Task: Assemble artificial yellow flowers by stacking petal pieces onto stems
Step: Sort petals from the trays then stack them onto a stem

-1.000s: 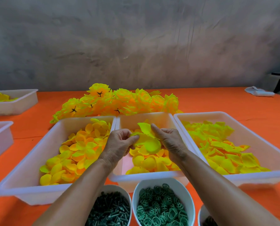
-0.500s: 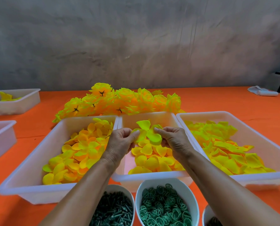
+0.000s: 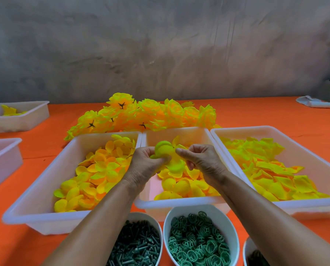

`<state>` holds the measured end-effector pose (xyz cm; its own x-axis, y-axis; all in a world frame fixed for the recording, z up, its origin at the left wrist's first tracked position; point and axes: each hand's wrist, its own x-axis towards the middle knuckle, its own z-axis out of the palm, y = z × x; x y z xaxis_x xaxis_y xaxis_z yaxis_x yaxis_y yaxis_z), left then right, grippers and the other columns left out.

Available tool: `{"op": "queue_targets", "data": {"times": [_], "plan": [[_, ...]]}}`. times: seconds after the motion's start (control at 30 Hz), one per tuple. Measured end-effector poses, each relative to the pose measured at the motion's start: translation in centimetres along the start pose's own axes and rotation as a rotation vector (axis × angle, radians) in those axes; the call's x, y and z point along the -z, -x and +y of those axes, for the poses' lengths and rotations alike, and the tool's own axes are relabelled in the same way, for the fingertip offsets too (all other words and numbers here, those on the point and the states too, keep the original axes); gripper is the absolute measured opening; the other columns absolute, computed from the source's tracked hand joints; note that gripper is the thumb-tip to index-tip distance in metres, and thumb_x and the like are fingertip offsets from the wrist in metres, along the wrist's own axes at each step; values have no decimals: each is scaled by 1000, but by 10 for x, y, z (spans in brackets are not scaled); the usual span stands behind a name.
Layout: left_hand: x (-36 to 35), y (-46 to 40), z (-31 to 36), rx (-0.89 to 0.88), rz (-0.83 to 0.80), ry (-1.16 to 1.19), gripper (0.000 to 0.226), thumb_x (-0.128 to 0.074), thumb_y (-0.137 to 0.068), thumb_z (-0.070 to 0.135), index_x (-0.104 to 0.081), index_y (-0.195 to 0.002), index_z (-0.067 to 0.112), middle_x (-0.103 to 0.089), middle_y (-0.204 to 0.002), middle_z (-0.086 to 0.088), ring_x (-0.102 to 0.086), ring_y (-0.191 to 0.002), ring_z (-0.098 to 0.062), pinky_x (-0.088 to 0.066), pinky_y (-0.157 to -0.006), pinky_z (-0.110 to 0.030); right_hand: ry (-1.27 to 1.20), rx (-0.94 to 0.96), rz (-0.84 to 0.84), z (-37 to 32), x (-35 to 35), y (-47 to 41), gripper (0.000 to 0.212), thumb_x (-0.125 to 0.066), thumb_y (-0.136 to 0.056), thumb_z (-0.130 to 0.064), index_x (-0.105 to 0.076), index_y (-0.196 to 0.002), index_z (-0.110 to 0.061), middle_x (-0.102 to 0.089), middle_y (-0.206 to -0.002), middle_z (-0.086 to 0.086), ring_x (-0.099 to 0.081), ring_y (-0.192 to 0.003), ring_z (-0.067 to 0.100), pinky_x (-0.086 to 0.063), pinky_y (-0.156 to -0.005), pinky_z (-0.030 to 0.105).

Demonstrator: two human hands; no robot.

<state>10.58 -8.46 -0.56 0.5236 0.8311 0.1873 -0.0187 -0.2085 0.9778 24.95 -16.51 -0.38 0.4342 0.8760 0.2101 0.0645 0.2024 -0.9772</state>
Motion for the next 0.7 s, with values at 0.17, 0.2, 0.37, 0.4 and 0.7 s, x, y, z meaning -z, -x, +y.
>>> {"op": "queue_targets", "data": {"times": [0.17, 0.2, 0.37, 0.4, 0.7], "plan": [[5, -6, -3, 3, 120, 231, 10, -69, -79, 1, -64, -77, 10, -55, -51, -2, -40, -38, -7, -28, -36, -15, -49, -301, -170, -6, -2, -3, 57, -64, -61, -62, -69, -84, -9, -70, -76, 6, -62, -61, 12, -49, -58, 25], [5, -7, -3, -1, 132, 246, 10, -68, -79, 1, -63, -77, 9, -56, -55, -5, -40, -38, -8, -28, -36, -16, -36, -338, -232, -6, -2, -3, 62, -63, -61, -63, -69, -90, -9, -71, -81, 5, -64, -64, 12, -49, -59, 25], [3, -5, -4, -59, 123, 190, 17, -66, -81, -3, -62, -73, 11, -53, -45, 6, -41, -37, -6, -30, -36, -16, -88, -348, -352, -7, -3, -2, 42, -67, -66, -53, -74, -70, -12, -70, -75, 7, -64, -61, 13, -51, -55, 24], [2, -4, -4, -67, 111, 170, 17, -66, -82, -3, -63, -76, 12, -54, -45, 6, -42, -37, -6, -31, -36, -16, -88, -336, -350, -6, -3, -2, 37, -70, -65, -50, -73, -66, -13, -69, -72, 7, -63, -59, 13, -50, -54, 24], [1, -1, 0, -112, 140, 135, 17, -69, -79, -2, -63, -75, 12, -66, -56, 9, -58, -50, -1, -47, -45, -16, -175, -278, -94, -3, -1, -1, 10, -66, -82, -1, -66, -76, -10, -67, -61, 5, -62, -48, 10, -48, -43, 18]]}}
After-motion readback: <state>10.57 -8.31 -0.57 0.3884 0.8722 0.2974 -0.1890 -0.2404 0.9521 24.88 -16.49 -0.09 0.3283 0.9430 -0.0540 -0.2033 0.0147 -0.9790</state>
